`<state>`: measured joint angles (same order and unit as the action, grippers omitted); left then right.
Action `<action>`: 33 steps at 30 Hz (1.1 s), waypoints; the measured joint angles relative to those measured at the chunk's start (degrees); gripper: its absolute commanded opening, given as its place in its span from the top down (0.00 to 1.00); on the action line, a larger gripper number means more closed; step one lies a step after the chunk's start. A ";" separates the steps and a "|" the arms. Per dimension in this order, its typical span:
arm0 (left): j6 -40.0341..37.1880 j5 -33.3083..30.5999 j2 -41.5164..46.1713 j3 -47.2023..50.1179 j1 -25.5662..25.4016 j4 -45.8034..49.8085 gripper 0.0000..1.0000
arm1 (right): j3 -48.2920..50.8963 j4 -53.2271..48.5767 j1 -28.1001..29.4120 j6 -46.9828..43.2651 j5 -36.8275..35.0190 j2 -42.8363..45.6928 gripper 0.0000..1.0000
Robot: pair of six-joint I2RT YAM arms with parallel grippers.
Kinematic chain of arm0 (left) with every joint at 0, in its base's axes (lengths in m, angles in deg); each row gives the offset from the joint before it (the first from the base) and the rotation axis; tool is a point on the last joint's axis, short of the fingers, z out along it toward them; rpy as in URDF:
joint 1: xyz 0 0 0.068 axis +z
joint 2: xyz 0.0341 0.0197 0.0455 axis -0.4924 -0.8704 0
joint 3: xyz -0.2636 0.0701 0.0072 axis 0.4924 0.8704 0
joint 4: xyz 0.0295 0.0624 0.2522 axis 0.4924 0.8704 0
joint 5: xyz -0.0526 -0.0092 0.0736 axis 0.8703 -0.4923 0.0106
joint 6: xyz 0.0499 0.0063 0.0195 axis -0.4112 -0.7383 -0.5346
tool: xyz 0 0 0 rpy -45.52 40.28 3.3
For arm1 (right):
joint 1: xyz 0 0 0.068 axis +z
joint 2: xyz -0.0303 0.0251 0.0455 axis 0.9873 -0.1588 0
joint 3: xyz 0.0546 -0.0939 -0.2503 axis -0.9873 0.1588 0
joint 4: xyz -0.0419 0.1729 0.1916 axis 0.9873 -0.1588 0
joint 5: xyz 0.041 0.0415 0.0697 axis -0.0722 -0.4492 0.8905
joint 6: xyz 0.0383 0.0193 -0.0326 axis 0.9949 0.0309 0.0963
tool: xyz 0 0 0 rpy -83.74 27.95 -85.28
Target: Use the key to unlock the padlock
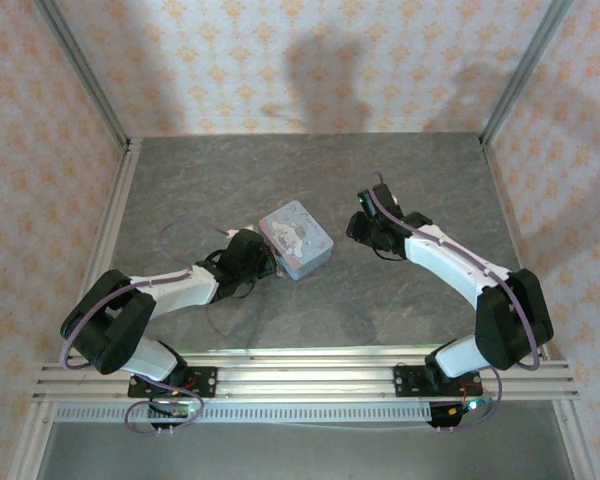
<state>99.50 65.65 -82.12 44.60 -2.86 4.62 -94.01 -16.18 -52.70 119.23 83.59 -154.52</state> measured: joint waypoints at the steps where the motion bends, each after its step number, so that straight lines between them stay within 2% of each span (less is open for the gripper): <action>1: 0.22 -0.20 0.00 0.00 0.13 0.02 1.00 | 0.00 0.04 0.00 0.00 0.04 0.00 0.57; 11: 0.55 -3.85 0.11 -0.46 3.06 1.55 1.00 | 1.46 0.37 -0.85 0.00 0.20 1.99 0.57; 16: -0.35 -4.02 2.86 -0.46 3.28 2.75 1.00 | 1.70 0.33 -0.96 0.00 0.17 3.54 0.57; 24: -5.38 -3.65 13.11 -7.37 3.04 14.71 1.00 | 2.40 -1.68 -1.81 -0.87 -0.13 7.43 0.57; 28: -6.99 -3.63 15.37 -13.27 -0.20 18.73 1.00 | 3.67 -3.67 -2.49 -1.46 -1.18 10.73 0.57; 33: -6.99 -4.02 11.23 -19.56 -9.75 19.58 1.00 | 7.28 -6.86 -2.49 -1.53 -1.81 17.90 0.57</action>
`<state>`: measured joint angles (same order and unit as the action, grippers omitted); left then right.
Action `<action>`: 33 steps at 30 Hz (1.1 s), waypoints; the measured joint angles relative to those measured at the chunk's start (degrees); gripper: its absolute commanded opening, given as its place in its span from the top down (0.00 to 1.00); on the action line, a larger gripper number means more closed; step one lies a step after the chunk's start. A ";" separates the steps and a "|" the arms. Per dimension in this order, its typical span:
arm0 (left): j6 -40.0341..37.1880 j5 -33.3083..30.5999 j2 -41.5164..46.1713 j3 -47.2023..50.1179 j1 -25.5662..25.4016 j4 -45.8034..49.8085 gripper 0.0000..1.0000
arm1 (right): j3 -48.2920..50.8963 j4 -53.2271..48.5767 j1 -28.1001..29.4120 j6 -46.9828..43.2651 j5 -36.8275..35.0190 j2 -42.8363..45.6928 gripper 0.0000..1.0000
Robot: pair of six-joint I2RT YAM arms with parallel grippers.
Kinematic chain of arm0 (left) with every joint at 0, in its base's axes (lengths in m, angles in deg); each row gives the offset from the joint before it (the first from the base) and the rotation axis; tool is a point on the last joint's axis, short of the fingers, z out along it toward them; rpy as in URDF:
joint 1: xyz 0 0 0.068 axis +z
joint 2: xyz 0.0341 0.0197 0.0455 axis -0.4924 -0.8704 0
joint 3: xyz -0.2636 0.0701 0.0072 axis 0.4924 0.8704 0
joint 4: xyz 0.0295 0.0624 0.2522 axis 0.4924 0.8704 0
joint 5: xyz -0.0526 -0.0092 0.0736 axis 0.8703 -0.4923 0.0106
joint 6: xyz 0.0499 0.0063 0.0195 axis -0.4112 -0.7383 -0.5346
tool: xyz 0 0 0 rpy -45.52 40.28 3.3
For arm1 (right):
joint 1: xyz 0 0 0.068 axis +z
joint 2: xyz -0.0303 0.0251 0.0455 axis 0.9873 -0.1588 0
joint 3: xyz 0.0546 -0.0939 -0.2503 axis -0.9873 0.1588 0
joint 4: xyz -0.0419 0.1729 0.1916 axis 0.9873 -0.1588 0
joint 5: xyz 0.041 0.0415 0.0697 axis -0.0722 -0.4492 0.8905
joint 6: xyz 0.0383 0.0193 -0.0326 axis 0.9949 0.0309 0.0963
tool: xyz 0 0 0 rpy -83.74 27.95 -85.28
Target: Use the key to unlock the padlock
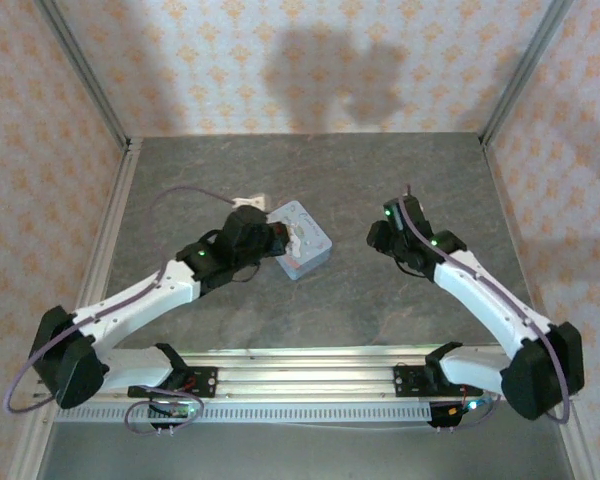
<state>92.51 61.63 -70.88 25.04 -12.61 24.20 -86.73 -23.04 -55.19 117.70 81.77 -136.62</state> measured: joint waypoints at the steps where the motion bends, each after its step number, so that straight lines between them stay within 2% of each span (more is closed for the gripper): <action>1: 0.02 0.00 -2.27 -1.66 -1.81 -0.02 1.00 | 0.83 -0.74 0.00 0.00 -0.13 1.66 0.57; 5: 0.20 0.26 -14.86 -9.25 -8.94 -1.86 1.00 | 4.37 -4.46 0.00 0.02 -1.29 9.20 0.56; 8: 0.70 0.63 -24.15 -13.99 -13.07 -4.07 1.00 | 6.91 -7.48 0.00 -0.04 -2.91 14.99 0.51; 12: 2.34 1.81 -35.17 -19.30 -16.41 -7.52 1.00 | 9.11 -12.13 0.00 0.09 -5.22 21.57 0.48; 18: 4.24 2.14 -44.22 -20.63 -17.00 -9.90 0.73 | 11.17 -14.84 -0.02 1.05 -5.75 24.98 0.47; 21: 3.72 1.57 -44.72 -20.63 -17.00 -9.53 0.67 | 11.54 -15.15 0.00 1.14 -5.77 24.76 0.45; 25: 1.27 -0.46 -41.55 -20.65 -17.00 -6.95 0.59 | 11.58 -15.28 0.00 1.53 -6.60 24.81 0.34; 28: -1.70 -3.41 -36.06 -20.85 -17.00 -2.56 0.53 | 11.56 -15.17 0.00 1.49 -8.24 24.81 0.20; 29: -2.95 -4.61 -33.81 -21.20 -16.92 -0.76 0.49 | 11.56 -14.93 0.00 1.22 -9.16 24.81 0.13; 31: -5.55 -7.17 -29.49 -22.01 -16.70 2.43 0.40 | 11.56 -14.01 0.00 0.61 -10.91 24.68 0.05; 33: -8.70 -10.40 -24.52 -22.71 -16.06 5.81 0.30 | 11.56 -12.00 0.00 -0.31 -13.29 24.02 0.01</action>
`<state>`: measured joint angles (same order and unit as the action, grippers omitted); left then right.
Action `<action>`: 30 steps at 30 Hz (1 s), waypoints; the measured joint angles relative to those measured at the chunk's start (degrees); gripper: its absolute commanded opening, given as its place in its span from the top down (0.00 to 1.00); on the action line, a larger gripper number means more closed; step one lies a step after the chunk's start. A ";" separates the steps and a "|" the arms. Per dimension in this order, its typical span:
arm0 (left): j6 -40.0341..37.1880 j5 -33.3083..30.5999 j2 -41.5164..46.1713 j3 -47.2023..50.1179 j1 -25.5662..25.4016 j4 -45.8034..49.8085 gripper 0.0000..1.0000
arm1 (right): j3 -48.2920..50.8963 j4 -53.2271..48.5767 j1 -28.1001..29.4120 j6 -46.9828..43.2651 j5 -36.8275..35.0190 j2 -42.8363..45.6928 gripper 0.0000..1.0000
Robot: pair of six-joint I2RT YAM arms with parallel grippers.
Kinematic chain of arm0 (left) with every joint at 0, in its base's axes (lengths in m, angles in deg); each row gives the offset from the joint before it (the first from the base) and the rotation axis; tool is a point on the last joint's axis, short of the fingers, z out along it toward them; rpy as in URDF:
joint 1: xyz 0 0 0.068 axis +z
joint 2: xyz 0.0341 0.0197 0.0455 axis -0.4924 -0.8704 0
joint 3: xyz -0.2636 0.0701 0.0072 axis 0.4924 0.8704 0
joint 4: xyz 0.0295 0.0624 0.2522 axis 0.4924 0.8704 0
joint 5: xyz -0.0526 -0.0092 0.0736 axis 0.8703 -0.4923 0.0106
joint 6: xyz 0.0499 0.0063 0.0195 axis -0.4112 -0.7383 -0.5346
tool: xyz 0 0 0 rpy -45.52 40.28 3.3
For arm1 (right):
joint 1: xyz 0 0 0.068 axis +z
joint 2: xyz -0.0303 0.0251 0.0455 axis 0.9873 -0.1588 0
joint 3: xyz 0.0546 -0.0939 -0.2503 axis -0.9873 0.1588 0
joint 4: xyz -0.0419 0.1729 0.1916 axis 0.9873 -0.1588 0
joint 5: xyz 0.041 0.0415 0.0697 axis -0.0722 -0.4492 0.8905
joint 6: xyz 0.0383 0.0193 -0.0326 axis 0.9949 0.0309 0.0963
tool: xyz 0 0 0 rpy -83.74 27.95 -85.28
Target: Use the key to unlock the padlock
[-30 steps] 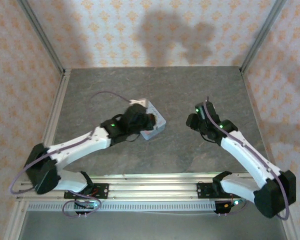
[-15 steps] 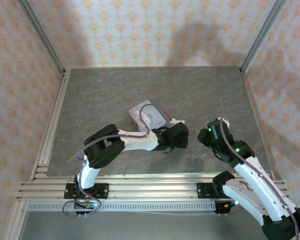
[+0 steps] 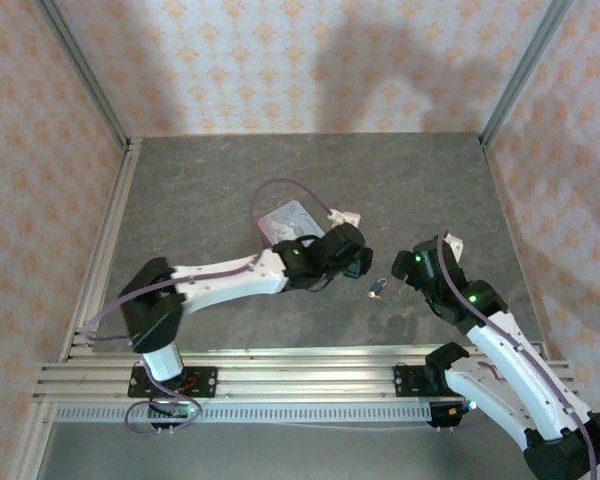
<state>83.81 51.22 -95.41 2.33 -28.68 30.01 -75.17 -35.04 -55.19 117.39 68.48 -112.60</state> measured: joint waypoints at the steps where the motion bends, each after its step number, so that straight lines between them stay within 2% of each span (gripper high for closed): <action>1: -1.44 -1.40 2.23 -0.07 0.46 1.66 0.23 | 0.00 1.03 0.00 -0.46 -1.01 -0.35 0.01; 3: -4.83 -4.22 7.19 0.17 2.16 5.22 0.03 | 0.02 3.91 0.00 -1.62 -3.67 -1.66 0.00; 4: -6.54 -5.35 10.10 0.76 3.74 6.80 0.00 | 0.02 5.77 0.00 -2.43 -5.20 -2.51 0.00; 6: -8.57 -6.64 14.97 2.86 7.63 8.83 0.00 | 0.26 9.94 -0.02 -4.79 -8.00 -3.96 0.00; 11: -15.85 -8.31 26.14 14.03 24.28 9.49 0.00 | 6.34 28.39 -0.02 -17.16 -15.02 -7.65 0.00; 14: -20.87 -8.63 31.82 25.42 32.00 3.89 0.00 | 11.15 39.47 -0.94 -23.82 -17.81 -13.09 0.00; 17: -25.49 -8.55 35.30 36.28 38.18 -3.52 0.00 | 13.42 47.21 -3.93 -26.84 -18.40 -19.89 0.00; 21: -30.05 -8.94 35.74 46.29 42.12 -13.00 0.00 | 16.92 58.73 -7.30 -28.06 -18.60 -26.67 0.00; 25: -31.76 -8.04 34.82 54.58 46.80 -26.75 0.00 | 18.16 66.75 -10.47 -29.73 -17.64 -30.12 0.00; 30: -31.56 -6.93 29.90 59.74 51.28 -40.85 0.00 | 18.45 77.02 -17.22 -30.71 -10.69 -33.14 0.00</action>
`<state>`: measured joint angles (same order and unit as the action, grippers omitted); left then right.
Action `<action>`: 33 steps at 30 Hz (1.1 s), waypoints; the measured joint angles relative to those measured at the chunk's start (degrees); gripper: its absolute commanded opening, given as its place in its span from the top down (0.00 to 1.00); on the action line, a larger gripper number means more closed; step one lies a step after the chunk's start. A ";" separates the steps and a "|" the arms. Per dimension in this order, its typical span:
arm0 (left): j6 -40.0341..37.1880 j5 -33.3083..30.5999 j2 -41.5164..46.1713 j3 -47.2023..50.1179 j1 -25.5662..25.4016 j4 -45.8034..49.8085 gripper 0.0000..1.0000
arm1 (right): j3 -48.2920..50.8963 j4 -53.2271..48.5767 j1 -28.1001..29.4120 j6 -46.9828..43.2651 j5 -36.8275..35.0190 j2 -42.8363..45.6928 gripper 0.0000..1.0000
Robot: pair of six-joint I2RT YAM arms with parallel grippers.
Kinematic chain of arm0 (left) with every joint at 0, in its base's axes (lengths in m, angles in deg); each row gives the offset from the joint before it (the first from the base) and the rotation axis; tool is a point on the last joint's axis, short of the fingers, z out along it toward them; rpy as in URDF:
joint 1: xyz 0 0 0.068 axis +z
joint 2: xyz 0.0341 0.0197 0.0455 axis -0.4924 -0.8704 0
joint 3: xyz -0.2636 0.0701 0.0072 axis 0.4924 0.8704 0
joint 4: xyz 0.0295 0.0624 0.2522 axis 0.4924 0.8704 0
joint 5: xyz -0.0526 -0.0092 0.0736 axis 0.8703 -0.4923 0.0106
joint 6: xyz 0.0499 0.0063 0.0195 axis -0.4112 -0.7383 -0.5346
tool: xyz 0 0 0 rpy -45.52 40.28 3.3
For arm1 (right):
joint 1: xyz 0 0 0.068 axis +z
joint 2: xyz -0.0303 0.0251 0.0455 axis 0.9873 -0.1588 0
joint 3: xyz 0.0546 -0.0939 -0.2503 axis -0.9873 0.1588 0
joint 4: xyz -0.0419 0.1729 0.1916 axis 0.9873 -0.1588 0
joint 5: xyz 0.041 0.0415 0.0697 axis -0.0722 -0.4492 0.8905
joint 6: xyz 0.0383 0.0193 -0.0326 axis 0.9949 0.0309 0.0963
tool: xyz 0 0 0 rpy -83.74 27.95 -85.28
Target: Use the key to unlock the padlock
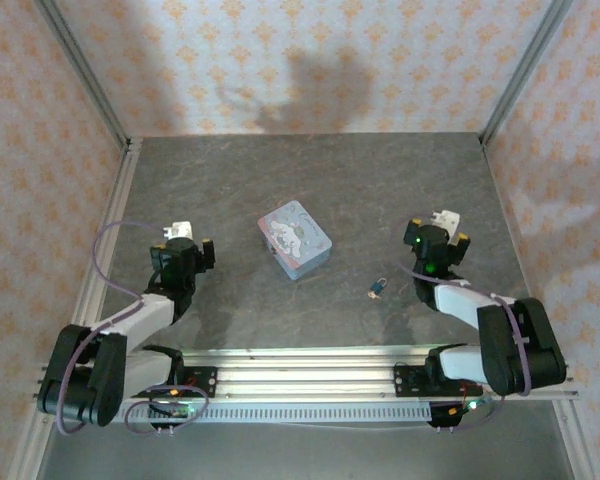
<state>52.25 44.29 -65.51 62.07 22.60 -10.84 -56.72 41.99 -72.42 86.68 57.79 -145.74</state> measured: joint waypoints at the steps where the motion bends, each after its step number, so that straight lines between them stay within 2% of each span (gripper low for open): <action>1: -0.04 0.50 -1.40 0.00 0.31 -2.60 0.00 | 0.00 1.77 -1.33 -0.11 1.53 -0.90 0.00; 8: -1.92 2.91 -13.05 -4.44 1.05 -13.07 0.00 | 1.70 12.94 -4.00 -0.55 8.07 -9.01 0.00; 12: -2.16 6.16 -18.21 -7.15 2.54 -13.99 0.00 | 1.36 14.29 -4.15 -0.70 9.73 -12.52 0.00; 16: -2.14 7.76 -18.60 -7.41 4.31 -14.86 0.00 | -0.66 13.35 -4.44 -0.68 10.34 -12.92 0.00; 33: -2.16 8.74 -18.60 -7.41 4.28 -16.50 0.00 | -1.68 12.96 -4.76 -0.68 11.04 -12.94 0.00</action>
<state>50.09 53.04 -84.11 54.66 26.88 -27.34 -58.41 54.95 -77.18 86.01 68.83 -158.68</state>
